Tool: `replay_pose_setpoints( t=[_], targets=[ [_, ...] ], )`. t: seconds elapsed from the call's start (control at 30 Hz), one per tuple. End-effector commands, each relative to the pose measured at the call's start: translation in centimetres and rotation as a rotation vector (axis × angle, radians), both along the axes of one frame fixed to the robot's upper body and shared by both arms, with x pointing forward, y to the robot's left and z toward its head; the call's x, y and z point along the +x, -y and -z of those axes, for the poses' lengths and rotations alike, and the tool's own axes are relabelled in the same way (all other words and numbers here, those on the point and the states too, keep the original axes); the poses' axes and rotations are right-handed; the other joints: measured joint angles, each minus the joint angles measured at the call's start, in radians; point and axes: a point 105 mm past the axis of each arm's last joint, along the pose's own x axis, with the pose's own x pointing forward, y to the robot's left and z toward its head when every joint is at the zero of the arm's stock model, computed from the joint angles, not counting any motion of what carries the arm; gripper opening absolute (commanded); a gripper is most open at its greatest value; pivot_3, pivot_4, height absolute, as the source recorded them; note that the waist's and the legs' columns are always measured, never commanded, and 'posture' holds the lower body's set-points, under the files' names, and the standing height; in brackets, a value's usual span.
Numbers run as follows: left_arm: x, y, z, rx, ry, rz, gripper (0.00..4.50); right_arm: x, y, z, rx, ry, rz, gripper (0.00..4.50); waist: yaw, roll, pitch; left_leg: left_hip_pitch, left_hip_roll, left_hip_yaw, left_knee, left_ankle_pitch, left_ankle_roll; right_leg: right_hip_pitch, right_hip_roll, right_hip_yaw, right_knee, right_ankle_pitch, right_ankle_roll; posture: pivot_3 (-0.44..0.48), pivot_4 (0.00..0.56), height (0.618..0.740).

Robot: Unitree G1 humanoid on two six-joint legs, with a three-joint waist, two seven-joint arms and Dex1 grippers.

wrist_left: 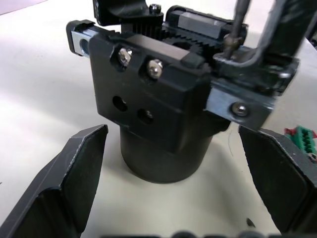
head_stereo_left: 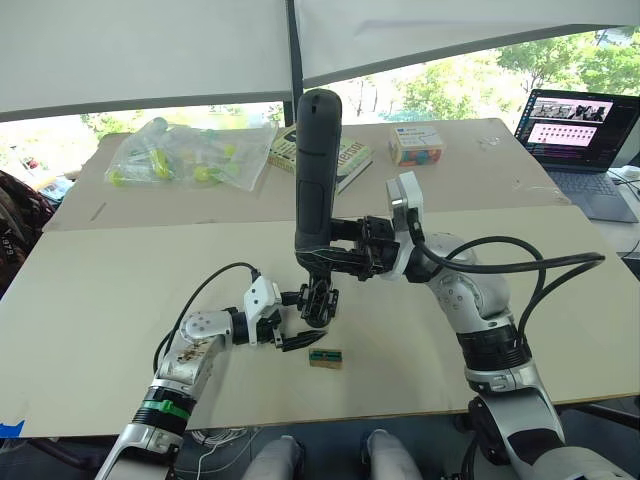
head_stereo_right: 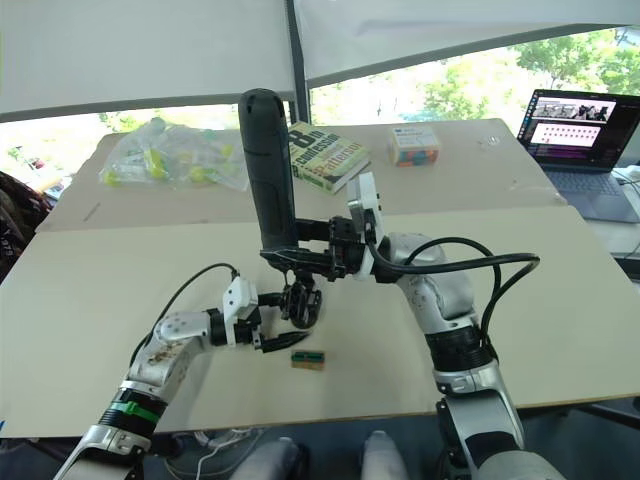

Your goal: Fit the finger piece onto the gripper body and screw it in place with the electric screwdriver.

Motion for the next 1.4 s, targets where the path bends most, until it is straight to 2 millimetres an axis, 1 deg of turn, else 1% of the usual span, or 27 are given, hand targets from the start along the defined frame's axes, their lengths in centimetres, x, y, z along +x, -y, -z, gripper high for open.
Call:
replay_pose_setpoints(
  t=[0.03,0.2,0.83,0.87,0.9,0.93,1.03,1.27,1.4],
  targets=[
    [0.5,0.3,-0.3,0.003,0.034,0.002,4.5,-0.7,-0.2,-0.7,0.015,0.031,-0.018,1.91,0.001,0.0,0.0,0.0,0.0,0.0,0.0,0.0,0.0,0.0,0.0,0.0,0.0,0.0,0.0,0.0,0.15,0.74],
    [0.7,0.4,0.2,0.004,0.03,-0.003,4.5,-0.7,-0.2,-0.6,0.015,0.032,-0.016,1.91,0.002,0.0,-0.001,0.001,0.0,0.0,0.0,0.0,0.0,0.0,0.0,0.0,0.0,0.0,0.0,0.0,0.15,0.74],
    [0.6,0.8,1.9,0.011,-0.012,0.004,4.5,-0.7,-0.1,-0.3,0.0,0.027,-0.009,1.91,0.005,0.0,-0.006,0.003,0.0,0.0,0.001,0.001,0.0,0.003,0.0,0.0,0.001,0.0,0.0,0.0,0.15,0.74],
    [0.6,0.9,2.0,0.011,-0.014,0.003,4.07,-0.7,-0.1,-0.3,-0.001,0.027,-0.007,1.91,0.005,0.0,-0.006,0.003,0.0,0.0,0.001,0.001,0.0,0.003,0.0,0.0,0.001,0.0,0.0,0.0,0.15,0.74],
    [0.7,0.9,2.0,0.012,-0.015,0.002,3.96,-0.7,-0.1,-0.3,-0.002,0.028,-0.006,1.91,0.006,0.0,-0.006,0.004,0.0,0.0,0.001,0.0,0.0,0.004,0.0,0.0,0.001,0.0,0.0,0.0,0.15,0.74],
    [0.7,0.9,2.1,0.011,-0.016,0.002,3.7,-0.6,-0.1,-0.3,-0.003,0.028,-0.005,1.91,0.006,0.0,-0.007,0.004,0.0,0.0,0.001,0.001,0.0,0.004,0.0,0.0,0.001,0.0,0.0,0.0,0.15,0.74],
    [0.7,1.0,2.2,0.012,-0.02,0.003,2.38,-0.6,-0.1,-0.3,-0.004,0.029,-0.003,1.91,0.007,0.0,-0.007,0.005,0.0,0.0,0.001,0.0,0.0,0.005,0.0,0.0,0.001,0.0,0.0,0.0,0.15,0.74],
    [0.6,1.1,2.3,0.014,-0.029,0.008,2.33,-0.5,-0.1,-0.3,-0.006,0.031,-0.001,1.91,0.007,0.0,-0.007,0.011,0.0,0.0,0.001,0.0,0.0,0.012,0.0,-0.001,-0.001,0.0,0.0,0.0,0.15,0.74],
    [0.4,1.1,2.4,0.019,-0.031,0.016,2.33,-0.4,-0.1,-0.1,-0.016,0.028,0.006,1.91,0.007,0.0,-0.007,0.011,0.0,0.0,0.001,0.0,0.0,0.013,0.0,-0.001,-0.001,0.0,0.0,0.0,0.15,0.74]
  ],
)
